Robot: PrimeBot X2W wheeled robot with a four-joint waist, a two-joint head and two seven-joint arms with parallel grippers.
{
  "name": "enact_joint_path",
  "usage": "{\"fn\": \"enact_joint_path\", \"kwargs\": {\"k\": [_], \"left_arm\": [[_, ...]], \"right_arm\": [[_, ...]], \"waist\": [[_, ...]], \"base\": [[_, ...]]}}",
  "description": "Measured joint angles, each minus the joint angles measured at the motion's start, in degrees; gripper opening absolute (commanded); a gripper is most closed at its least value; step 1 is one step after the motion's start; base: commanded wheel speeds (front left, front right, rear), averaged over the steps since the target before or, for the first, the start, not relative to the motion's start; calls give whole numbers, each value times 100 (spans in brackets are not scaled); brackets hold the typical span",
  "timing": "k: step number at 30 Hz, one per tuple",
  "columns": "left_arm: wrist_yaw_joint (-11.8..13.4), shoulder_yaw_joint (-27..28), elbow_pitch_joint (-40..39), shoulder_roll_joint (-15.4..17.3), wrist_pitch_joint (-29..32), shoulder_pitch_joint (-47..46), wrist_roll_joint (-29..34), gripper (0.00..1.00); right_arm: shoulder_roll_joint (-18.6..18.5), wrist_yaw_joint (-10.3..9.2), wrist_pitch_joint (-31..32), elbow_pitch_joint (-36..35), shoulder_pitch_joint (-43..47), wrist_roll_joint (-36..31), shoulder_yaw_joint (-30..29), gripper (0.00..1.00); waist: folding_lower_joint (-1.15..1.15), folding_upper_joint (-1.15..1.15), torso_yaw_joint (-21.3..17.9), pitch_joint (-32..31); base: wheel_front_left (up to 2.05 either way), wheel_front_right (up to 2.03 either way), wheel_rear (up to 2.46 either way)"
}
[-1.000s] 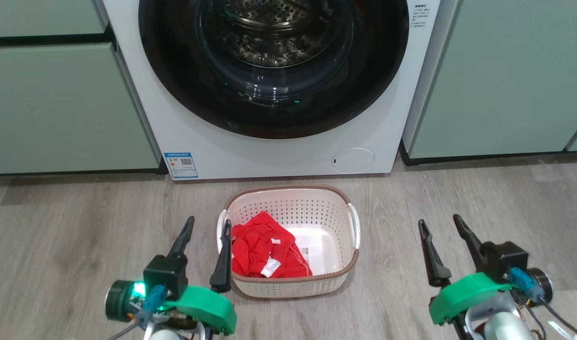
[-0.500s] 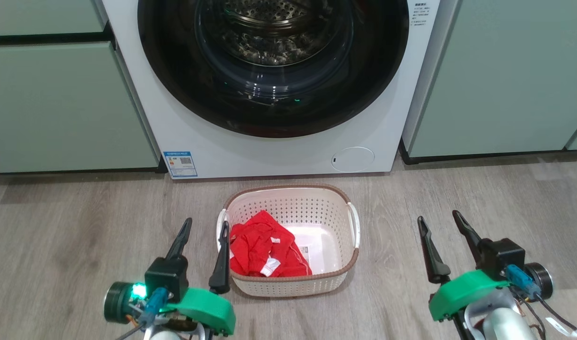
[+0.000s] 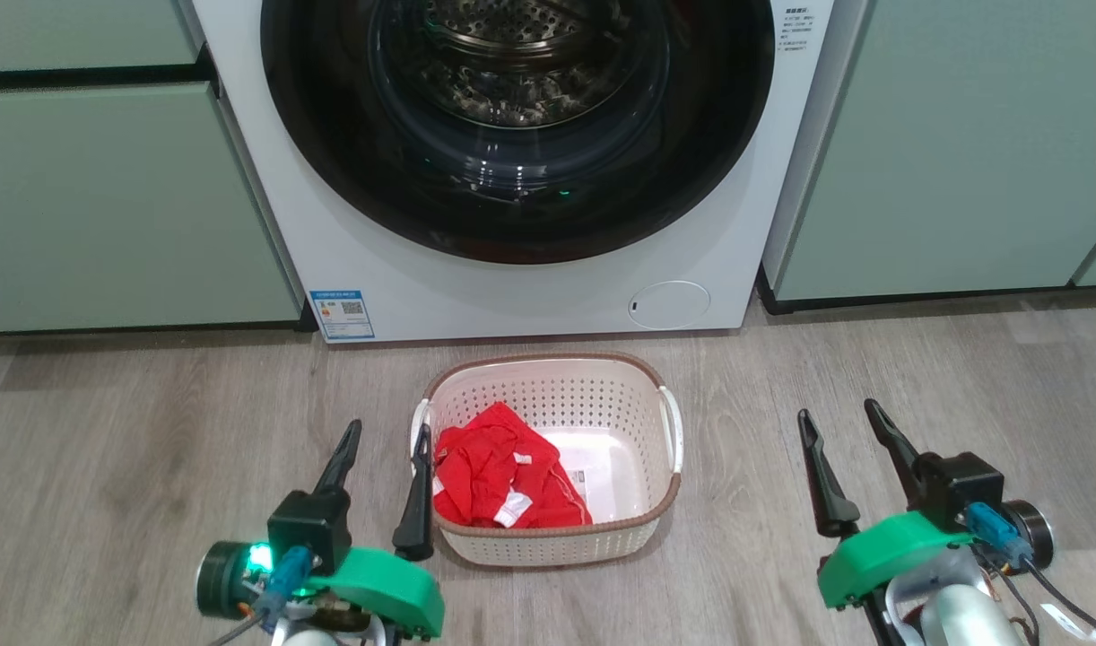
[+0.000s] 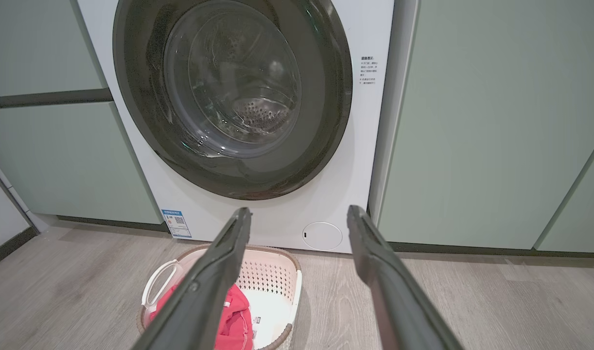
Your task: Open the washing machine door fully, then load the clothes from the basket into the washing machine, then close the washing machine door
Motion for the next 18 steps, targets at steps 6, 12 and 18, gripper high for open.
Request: {"fn": "enact_joint_path", "kwargs": {"k": [6, 12, 18], "left_arm": [[-92, 42, -37, 0, 0, 0, -48, 100], [-143, 67, -41, 0, 0, 1, -49, 100], [-144, 68, -41, 5, 0, 3, -53, 100]], "right_arm": [[0, 0, 0, -3, 0, -13, 0, 100], [0, 0, 0, -23, 0, -21, -2, 100], [1, 0, 0, -27, 1, -23, -1, 100]], "waist": [[0, 0, -3, -8], [0, 0, 7, -1], [0, 0, 12, 4]], "base": [[0, 0, 0], [35, 35, -70], [85, 85, -170]]}}
